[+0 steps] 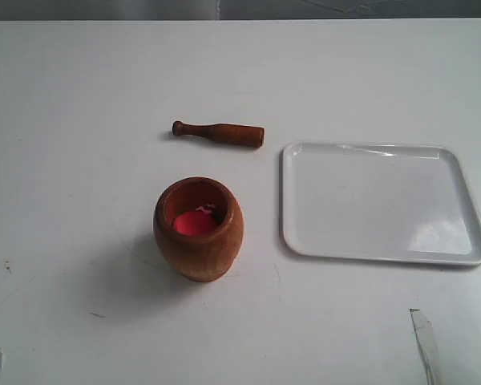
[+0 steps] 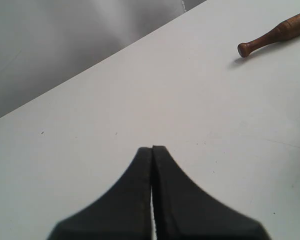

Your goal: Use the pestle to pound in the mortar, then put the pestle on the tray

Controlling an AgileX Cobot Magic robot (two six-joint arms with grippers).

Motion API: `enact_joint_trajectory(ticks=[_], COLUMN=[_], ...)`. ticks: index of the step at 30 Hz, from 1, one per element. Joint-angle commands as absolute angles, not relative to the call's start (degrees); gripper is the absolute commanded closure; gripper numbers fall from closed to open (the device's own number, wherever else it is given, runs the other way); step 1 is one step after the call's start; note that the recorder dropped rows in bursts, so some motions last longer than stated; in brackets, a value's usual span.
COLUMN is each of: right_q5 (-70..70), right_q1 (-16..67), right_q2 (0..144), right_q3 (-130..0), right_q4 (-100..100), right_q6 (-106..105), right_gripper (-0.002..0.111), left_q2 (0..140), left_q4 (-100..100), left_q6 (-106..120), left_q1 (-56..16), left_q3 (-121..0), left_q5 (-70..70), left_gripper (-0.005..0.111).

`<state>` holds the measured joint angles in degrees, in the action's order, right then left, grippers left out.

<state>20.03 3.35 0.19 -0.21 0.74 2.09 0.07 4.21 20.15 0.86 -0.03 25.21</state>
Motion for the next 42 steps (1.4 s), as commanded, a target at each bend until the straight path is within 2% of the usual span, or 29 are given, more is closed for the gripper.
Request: enact_joint_trajectory(ticks=[1,36,38,42], right_q5=[20.1,20.1,16.4,-0.6], right_q1=[3.4,3.4,3.4,3.4], right_q2=[0.0,0.0,0.0,0.0], right_q3=[0.0,0.0,0.0,0.0], right_q4=[0.5,0.5,3.4,-0.6], right_q6=[2.3,2.3,1.2,2.2], right_gripper=[0.108,0.108,0.108,0.108], left_q2=[0.0,0.0,0.0,0.0], left_q4=[3.8,3.8,3.8,3.8], left_q6=[19.7,19.7,19.7,19.7], left_q1=[0.4,0.4,0.4,0.4], left_q3=[0.0,0.0,0.0,0.0], left_q5=[25.0,25.0,25.0,25.0], left_gripper=[0.107,0.107,0.107,0.107])
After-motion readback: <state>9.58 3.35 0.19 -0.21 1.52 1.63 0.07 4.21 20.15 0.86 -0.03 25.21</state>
